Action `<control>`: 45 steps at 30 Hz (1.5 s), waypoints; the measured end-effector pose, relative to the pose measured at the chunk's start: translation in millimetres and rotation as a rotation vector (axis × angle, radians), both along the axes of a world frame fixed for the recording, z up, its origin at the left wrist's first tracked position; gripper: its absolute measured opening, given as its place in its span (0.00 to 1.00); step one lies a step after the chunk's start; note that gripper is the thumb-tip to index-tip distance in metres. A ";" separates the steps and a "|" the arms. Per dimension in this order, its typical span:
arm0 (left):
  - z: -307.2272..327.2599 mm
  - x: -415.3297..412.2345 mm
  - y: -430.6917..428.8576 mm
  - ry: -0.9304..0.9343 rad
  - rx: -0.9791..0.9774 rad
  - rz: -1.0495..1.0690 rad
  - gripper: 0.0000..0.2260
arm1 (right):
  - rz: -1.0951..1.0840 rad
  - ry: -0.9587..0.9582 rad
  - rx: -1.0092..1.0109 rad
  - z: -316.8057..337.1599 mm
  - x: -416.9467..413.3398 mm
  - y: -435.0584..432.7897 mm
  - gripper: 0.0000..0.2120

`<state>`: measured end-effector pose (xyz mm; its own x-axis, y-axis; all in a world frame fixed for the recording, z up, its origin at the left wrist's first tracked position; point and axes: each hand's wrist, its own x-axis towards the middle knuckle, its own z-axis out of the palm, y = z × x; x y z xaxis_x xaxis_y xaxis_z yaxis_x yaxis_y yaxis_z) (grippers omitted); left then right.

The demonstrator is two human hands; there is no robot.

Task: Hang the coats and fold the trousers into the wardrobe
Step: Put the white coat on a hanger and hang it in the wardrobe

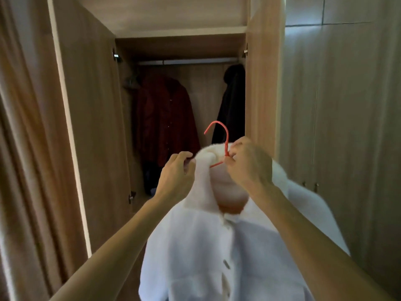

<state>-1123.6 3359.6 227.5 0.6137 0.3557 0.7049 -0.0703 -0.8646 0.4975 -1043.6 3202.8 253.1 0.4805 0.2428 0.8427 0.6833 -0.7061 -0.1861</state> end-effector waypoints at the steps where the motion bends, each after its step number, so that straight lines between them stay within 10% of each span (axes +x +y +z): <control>1: 1.8 11.1 7.9 -0.001 0.003 0.000 0.16 | -0.001 -0.005 0.006 2.1 11.8 9.1 0.10; 45: 202.5 567.7 340.2 -0.366 0.183 -0.031 0.17 | -0.186 -0.240 -0.001 231.6 515.1 352.0 0.09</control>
